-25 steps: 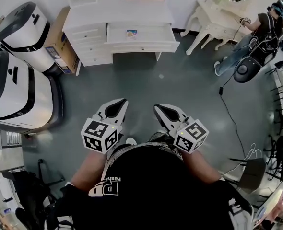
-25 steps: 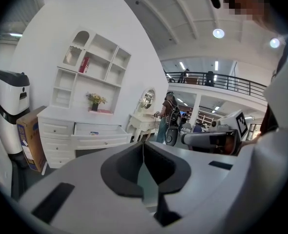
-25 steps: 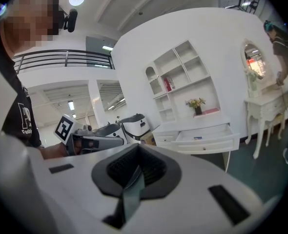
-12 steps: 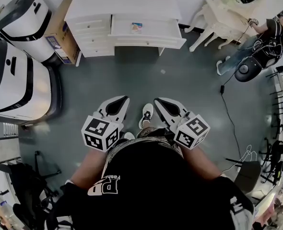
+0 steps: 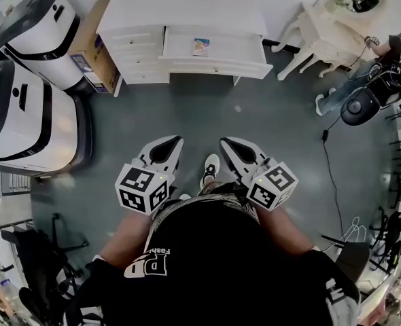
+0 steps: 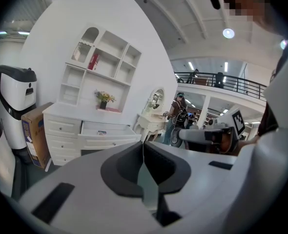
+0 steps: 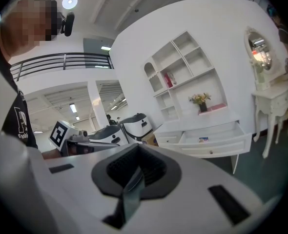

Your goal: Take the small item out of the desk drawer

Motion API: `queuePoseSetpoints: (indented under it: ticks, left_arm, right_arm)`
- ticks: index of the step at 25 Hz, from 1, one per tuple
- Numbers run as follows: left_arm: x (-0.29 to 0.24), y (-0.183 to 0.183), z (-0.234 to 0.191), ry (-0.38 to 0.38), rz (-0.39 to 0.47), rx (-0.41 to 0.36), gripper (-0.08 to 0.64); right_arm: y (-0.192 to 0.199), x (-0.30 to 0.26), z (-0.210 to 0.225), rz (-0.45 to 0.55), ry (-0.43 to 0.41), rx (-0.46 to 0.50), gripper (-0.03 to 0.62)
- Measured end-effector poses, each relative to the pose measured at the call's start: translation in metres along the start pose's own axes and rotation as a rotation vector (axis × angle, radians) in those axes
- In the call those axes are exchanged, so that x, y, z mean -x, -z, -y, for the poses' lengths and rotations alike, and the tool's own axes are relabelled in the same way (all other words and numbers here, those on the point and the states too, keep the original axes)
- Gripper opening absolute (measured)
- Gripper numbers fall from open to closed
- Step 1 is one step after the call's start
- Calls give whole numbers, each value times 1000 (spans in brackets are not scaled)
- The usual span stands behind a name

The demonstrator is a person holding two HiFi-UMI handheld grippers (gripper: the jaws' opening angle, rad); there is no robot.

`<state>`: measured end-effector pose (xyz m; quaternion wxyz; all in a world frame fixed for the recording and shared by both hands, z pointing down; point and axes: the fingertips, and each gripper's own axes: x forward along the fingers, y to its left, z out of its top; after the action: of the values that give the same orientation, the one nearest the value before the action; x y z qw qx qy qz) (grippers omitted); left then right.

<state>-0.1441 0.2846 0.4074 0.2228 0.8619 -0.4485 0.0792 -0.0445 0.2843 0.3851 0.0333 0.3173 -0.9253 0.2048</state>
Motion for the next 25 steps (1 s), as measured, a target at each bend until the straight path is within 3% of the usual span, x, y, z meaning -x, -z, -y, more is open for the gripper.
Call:
queuePoseSetpoints:
  ticks: [13, 25]
  left_arm:
    - [-103, -34, -19, -17, -50, -16, 17]
    - [-193, -93, -23, -59, -35, -49, 17]
  right_arm:
    - [-31, -26, 94, -8, -7, 33, 9]
    - [-93, -39, 192, 34, -25, 45, 8]
